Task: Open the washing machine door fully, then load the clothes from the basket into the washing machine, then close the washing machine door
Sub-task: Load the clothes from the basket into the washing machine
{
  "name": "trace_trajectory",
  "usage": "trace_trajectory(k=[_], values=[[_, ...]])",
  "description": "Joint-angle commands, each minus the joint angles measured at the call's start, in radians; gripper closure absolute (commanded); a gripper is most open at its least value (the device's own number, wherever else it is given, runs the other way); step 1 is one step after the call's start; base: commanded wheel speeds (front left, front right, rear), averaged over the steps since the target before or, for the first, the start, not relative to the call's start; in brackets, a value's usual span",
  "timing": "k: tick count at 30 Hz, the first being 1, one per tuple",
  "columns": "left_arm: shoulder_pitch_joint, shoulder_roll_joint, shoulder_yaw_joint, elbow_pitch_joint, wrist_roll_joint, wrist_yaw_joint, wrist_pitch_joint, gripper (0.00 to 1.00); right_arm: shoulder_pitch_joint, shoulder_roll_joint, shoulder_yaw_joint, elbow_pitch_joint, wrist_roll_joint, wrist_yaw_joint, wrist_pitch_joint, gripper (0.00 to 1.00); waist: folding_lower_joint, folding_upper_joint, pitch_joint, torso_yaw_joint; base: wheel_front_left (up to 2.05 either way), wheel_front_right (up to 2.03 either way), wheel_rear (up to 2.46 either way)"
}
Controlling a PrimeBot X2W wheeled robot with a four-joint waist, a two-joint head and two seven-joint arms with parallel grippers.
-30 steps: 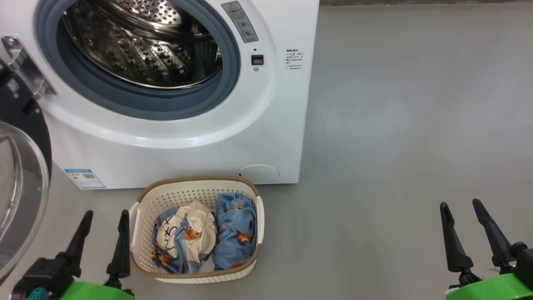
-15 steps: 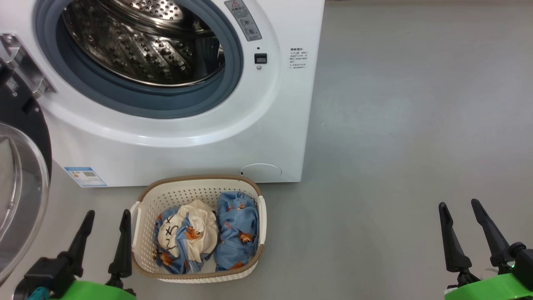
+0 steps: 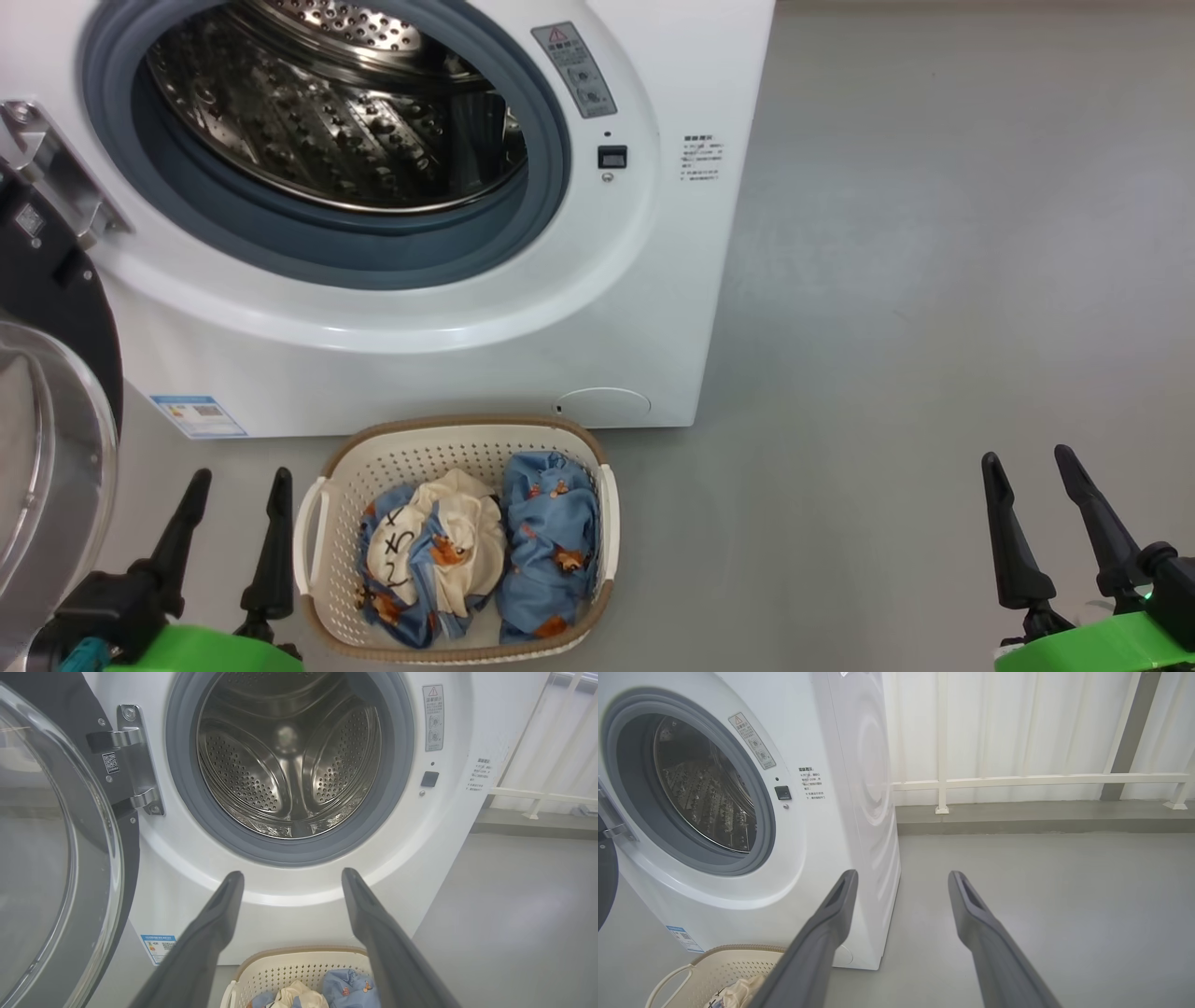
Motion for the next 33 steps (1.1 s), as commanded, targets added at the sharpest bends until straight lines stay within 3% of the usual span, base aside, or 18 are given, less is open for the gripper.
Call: trace_trajectory(k=[1, 20, 33], values=[[-0.041, 0.026, 0.024, -0.014, 0.009, 0.001, -0.006, 0.00, -0.017, -0.019, 0.022, -0.025, -0.006, 0.004, -0.011, 0.00, -0.0001, -0.0001, 0.003, -0.001, 0.52, -0.66, 0.14], [-0.064, -0.006, 0.022, 0.055, 0.056, 0.001, -0.006, 0.00, -0.036, -0.018, 0.026, -0.029, -0.007, 0.004, -0.011, 0.00, -0.0001, -0.0001, 0.032, -0.008, 0.05, -0.05, 0.00], [-0.117, -0.035, -0.027, 0.320, 0.125, 0.001, -0.006, 0.00, -0.072, -0.002, 0.044, -0.032, -0.007, 0.004, -0.011, 0.00, -0.0001, -0.0001, 0.100, -0.050, 0.00, 0.00, 0.00]])
